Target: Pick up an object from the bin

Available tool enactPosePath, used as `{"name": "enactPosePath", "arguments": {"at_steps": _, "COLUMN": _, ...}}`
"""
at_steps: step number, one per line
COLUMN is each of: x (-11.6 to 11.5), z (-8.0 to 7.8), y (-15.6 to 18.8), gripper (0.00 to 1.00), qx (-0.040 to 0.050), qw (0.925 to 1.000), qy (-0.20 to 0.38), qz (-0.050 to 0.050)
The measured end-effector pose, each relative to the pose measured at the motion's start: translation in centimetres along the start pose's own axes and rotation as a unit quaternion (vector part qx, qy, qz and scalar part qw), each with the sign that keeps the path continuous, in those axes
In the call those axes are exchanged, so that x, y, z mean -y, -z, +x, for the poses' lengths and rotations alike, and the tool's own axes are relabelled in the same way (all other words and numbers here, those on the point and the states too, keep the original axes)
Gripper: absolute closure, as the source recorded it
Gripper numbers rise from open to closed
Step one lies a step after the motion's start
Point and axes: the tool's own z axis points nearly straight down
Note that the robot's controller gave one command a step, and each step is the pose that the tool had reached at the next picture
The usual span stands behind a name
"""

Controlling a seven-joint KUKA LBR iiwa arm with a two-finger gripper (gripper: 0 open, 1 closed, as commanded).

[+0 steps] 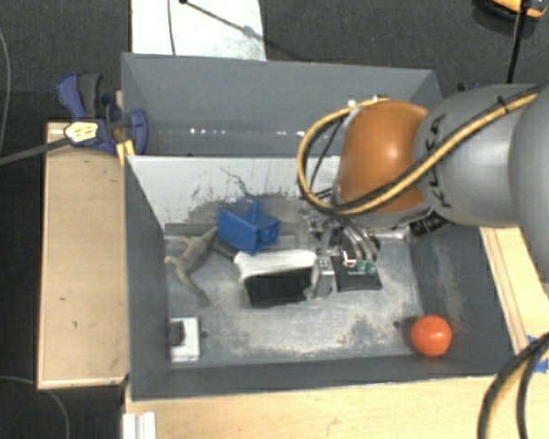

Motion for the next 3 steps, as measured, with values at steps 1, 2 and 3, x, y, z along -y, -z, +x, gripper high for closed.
{"name": "enactPosePath", "arguments": {"at_steps": 1, "x": 0.0, "z": -0.1, "y": 0.7, "gripper": 0.0, "qx": 0.0022, "qw": 0.9994, "qy": 0.036, "qz": 0.0}}
{"name": "enactPosePath", "arguments": {"at_steps": 2, "x": 1.8, "z": -0.2, "y": -0.7, "gripper": 0.0, "qx": 0.0024, "qw": 0.9923, "qy": 0.124, "qz": 0.0}}
{"name": "enactPosePath", "arguments": {"at_steps": 3, "x": -1.8, "z": -0.2, "y": -2.7, "gripper": 0.0, "qx": 0.0011, "qw": 0.9999, "qy": 0.011, "qz": 0.001}}
